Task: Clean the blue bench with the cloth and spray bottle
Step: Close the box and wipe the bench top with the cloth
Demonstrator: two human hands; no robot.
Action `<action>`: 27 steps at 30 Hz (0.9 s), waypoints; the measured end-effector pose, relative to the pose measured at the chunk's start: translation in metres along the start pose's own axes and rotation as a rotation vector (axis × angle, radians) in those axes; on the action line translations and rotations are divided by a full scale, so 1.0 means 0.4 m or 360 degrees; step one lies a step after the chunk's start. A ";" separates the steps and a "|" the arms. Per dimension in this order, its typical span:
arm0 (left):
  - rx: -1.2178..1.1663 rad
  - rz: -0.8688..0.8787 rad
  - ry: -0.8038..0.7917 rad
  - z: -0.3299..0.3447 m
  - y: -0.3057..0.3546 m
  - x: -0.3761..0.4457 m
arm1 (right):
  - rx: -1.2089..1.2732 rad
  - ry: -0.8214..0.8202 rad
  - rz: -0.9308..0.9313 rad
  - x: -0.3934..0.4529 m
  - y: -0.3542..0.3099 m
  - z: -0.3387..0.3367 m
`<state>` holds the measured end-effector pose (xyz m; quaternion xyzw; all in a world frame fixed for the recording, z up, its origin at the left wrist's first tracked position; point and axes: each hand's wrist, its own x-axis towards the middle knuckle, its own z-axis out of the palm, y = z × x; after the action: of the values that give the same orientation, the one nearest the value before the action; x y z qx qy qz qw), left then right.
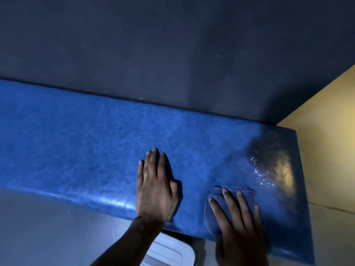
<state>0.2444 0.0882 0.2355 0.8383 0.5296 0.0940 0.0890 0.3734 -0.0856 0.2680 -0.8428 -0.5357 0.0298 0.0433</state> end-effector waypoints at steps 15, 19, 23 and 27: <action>0.0003 -0.0052 0.0120 0.046 0.003 -0.001 | 0.0056 -0.0207 0.0006 0.484 0.194 -0.025; -0.0001 -0.0070 0.0105 0.037 0.007 -0.002 | 0.0042 -0.0209 0.0092 0.404 0.201 -0.032; 0.0005 -0.0097 0.0082 0.025 0.018 -0.009 | 0.0020 -0.0255 0.0218 0.238 0.203 -0.046; -0.0029 -0.0095 0.0052 0.012 0.026 -0.019 | 0.0143 -0.0198 0.0249 0.058 0.205 -0.046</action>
<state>0.2516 0.0766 0.2328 0.8197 0.5549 0.1097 0.0908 0.4588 -0.0998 0.2776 -0.8758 -0.4679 0.1092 0.0453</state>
